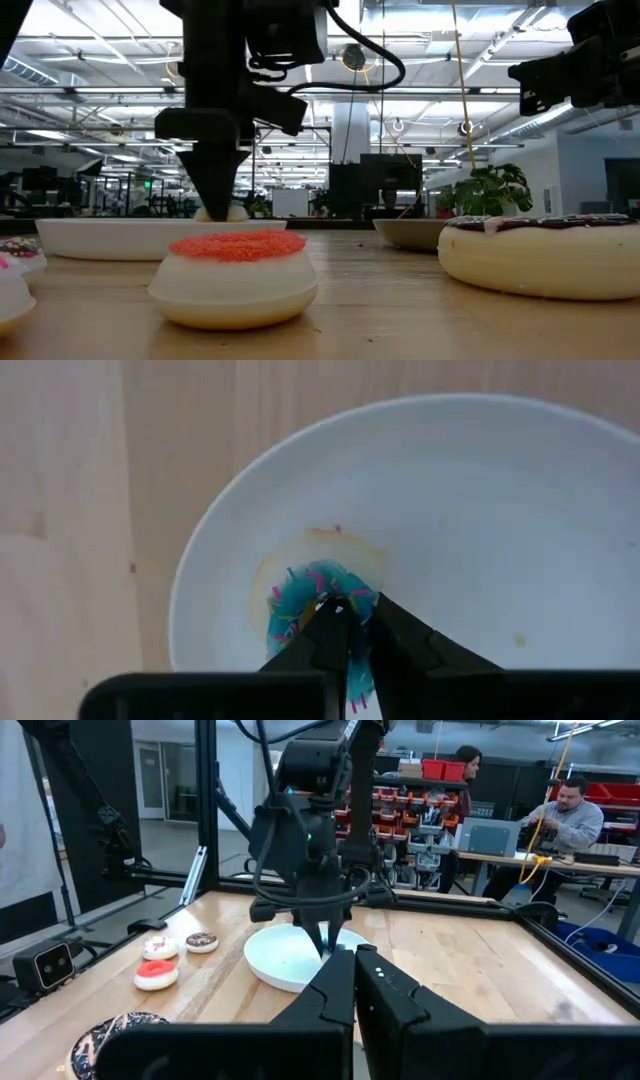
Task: Pick & Place donuts
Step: Put the small blue donut on the white plate
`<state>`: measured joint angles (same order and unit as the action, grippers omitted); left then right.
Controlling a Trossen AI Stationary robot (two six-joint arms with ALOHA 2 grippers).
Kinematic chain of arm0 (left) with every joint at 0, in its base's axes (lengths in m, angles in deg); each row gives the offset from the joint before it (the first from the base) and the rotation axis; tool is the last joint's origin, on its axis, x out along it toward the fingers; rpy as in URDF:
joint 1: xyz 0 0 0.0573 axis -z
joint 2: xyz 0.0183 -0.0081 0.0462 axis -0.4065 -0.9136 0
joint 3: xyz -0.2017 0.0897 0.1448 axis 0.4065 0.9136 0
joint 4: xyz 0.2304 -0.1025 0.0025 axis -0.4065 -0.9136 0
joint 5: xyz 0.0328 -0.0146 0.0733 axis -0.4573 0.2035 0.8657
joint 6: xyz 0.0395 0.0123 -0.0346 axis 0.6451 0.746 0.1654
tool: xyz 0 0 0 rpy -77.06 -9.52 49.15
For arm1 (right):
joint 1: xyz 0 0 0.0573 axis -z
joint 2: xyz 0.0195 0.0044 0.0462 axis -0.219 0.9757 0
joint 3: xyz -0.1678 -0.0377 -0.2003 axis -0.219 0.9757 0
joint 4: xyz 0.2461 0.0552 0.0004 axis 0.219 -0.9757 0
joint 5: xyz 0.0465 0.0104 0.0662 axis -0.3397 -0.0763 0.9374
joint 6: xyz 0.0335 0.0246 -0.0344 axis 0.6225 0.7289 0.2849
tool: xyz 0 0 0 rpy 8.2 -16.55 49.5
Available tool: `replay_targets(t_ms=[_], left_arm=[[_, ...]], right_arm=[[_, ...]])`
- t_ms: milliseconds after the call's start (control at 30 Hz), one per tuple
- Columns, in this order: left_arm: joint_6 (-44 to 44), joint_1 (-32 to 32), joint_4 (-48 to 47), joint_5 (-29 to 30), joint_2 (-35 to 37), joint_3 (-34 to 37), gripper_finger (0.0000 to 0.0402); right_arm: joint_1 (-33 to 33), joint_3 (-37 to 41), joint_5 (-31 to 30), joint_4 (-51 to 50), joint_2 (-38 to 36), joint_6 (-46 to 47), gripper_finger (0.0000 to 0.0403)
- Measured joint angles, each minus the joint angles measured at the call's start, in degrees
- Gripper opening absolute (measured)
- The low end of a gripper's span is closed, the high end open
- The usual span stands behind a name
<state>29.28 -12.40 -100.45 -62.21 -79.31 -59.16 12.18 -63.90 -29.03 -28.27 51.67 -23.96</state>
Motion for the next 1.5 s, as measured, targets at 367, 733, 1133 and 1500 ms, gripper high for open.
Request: replay_targets(t_ms=[367, 733, 1133, 1500], left_arm=[[3.7, -0.4, 3.7, -4.7, 0.0, 1.0, 0.006], [1.0, -0.5, 3.5, -1.9, 0.0, 1.0, 0.0246], [1.6, 0.7, 0.5, -0.7, 0.1, -2.0, 0.0317], [1.9, 1.1, -0.2, -1.2, 0.2, -2.0, 0.0225]], right_arm=[[0.0, 0.0, 0.0, 0.0, 0.0, 0.0, 0.0], [0.0, 0.0, 0.0, 0.0, 0.0, 0.0, 0.0], [0.0, 0.0, 0.0, 0.0, 0.0, 0.0, 0.0], [0.0, 0.0, 0.0, -0.1, 0.0, 0.0, 0.0]])
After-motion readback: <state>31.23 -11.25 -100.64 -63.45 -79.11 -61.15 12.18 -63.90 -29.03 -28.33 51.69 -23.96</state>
